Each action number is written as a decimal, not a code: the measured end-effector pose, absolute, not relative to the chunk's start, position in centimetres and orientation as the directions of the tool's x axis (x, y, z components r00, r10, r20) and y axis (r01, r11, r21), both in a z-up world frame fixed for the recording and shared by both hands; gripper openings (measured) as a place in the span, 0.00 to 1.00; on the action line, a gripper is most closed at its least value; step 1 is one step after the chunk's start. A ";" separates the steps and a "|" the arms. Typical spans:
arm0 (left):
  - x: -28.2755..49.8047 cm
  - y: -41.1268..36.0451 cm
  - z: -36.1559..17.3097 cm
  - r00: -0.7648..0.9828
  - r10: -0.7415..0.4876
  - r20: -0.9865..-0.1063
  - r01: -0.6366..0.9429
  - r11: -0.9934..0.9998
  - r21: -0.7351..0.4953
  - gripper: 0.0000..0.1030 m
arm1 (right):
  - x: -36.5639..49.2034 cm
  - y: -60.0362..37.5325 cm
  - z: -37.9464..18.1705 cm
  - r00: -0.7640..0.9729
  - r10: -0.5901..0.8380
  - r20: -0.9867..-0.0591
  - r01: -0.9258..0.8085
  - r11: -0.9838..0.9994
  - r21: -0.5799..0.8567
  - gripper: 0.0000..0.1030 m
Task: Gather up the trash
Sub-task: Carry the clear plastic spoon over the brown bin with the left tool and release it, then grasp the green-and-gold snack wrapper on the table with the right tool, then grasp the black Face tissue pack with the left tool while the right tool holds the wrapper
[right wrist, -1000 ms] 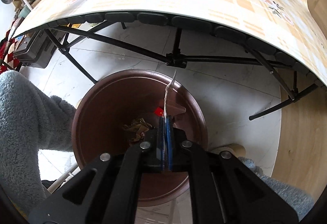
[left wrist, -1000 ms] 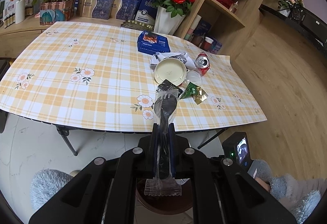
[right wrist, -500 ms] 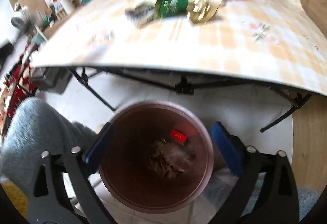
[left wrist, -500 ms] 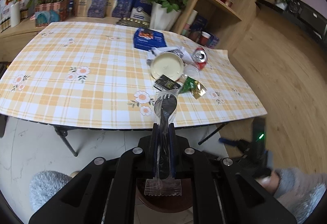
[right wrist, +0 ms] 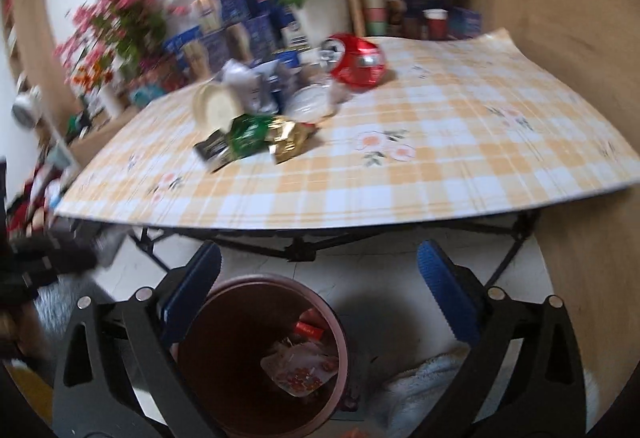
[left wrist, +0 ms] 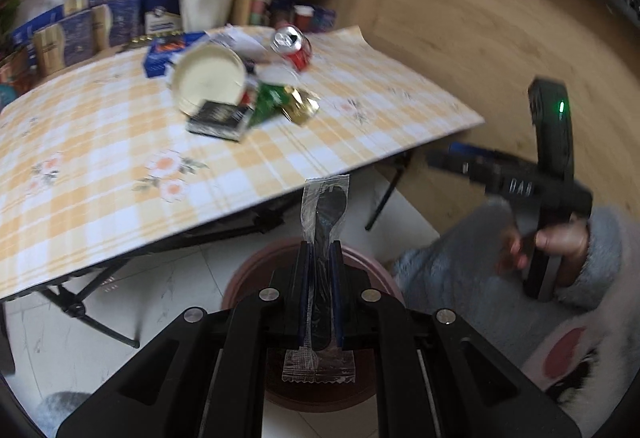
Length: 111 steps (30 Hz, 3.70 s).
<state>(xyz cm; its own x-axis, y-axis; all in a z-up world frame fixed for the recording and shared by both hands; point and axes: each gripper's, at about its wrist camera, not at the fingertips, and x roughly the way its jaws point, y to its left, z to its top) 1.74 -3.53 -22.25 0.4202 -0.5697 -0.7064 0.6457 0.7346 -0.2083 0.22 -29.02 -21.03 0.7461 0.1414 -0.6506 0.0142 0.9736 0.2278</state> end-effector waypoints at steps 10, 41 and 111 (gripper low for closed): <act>4.2 -4.3 -27.8 0.302 -0.535 -0.789 0.563 0.768 -0.305 0.10 | 0.5 -30.1 -22.4 0.724 0.142 -0.676 0.058 0.963 0.264 0.94; 4.6 1.5 -23.7 0.638 -0.397 -0.660 0.300 0.917 -0.262 0.88 | 0.7 -29.0 -22.6 0.713 0.145 -0.686 0.035 0.970 0.241 0.94; 15.7 -3.1 -22.1 0.568 -0.427 -0.704 0.427 0.884 -0.191 0.91 | 12.2 -27.8 -20.9 0.718 0.281 -0.637 -0.198 0.960 0.201 0.35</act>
<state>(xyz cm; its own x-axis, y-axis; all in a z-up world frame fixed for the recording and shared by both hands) 15.75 -3.05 -22.08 0.5679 -0.4267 -0.7039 0.4274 0.8837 -0.1908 12.23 -27.82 -20.88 0.7180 0.2811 -0.6367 -0.1977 0.9595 0.2007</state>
